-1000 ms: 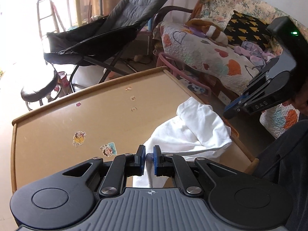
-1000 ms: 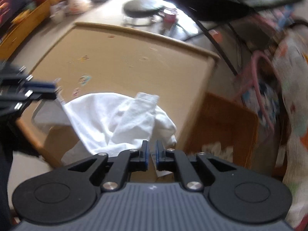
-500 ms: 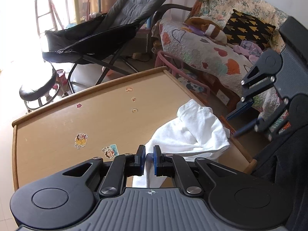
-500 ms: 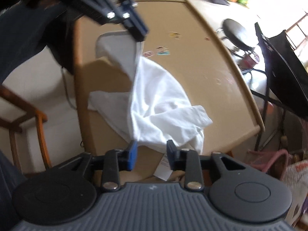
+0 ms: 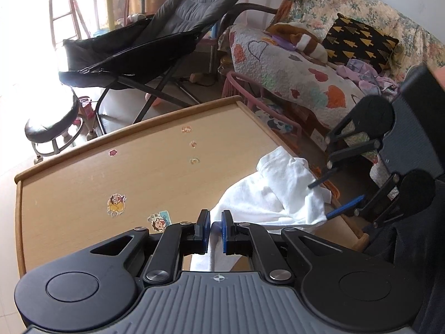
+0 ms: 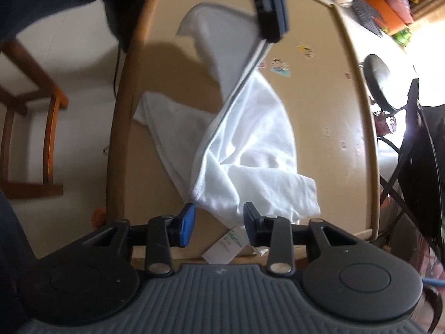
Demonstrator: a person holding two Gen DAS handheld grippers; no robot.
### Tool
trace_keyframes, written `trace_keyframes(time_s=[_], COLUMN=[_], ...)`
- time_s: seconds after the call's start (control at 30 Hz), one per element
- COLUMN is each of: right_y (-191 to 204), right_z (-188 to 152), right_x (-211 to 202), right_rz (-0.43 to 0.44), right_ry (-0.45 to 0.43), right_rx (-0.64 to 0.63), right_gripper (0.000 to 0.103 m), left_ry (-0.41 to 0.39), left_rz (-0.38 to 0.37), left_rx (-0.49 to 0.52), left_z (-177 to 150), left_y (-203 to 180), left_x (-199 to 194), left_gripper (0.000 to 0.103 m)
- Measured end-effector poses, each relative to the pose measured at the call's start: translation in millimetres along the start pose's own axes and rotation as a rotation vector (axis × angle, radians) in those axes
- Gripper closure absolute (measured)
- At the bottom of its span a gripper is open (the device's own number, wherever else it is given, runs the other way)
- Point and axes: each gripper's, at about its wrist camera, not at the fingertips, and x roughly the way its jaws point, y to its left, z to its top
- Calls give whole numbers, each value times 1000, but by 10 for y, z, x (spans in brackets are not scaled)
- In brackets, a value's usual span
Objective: Fold clothes
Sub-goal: 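Lift the white cloth with the right gripper while the left gripper holds its edge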
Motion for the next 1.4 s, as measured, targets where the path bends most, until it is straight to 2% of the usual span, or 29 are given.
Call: trace_keyframes(time_s=[0.07,0.13,0.23,0.33,0.57,0.77,0.9,0.93,1.0,1.03,1.13,1.2,1.27,1.37,1.4], right_y=[-32,-114,-213,-280,-332,-292,-258,-252,-230,-223,-227,-241,-255,-261,-259], right_z=[18,24,3,-50,-113,-72,-31,-21,2,11,29,32,40,39,39], right_x=[44,48,-3,-147,-601,-966,-1086,-1099,-1094,-1093,-1116,-1151,-1180,-1211,-1217], right_rz=[13,40,44,49,29,-1,-23,-25,-32,-32,-32,-36,-42,-50,-51], right_ry=[12,9,11,-4,-33,-65,-78,-77,-64,-60,-58,-59,-56,-54,-54], right_rx=[31,114,215,288,347,380,389,391,386,386,392,401,407,416,419], right_gripper=[73,87,98,100,102,102,102,102,102,102,102,102,102,102,102], left_ry=[-1,-1,0,2,-11,-59,-58,-48,-13,-8,-25,-35,-44,-49,-49], left_rz=[-2,-3,-6,-10,-20,-26,-75,-99,-167,-187,-191,-193,-194,-186,-174], left_rx=[0,2,5,7,46,72,86,89,93,101,127,144,160,177,181], left_z=[6,11,15,5,36,108,45,13,-81,-150,-352,-478,-603,-747,-775], left_y=[0,1,16,31,39,-10,-70,-99,-184,-240,-443,-577,-711,-880,-917], left_x=[9,13,0,-29,-228,-613,-732,-740,-720,-703,-596,-521,-445,-323,-285], left_gripper=[95,95,95,95,95,95,94,93,84,84,84,79,72,53,52])
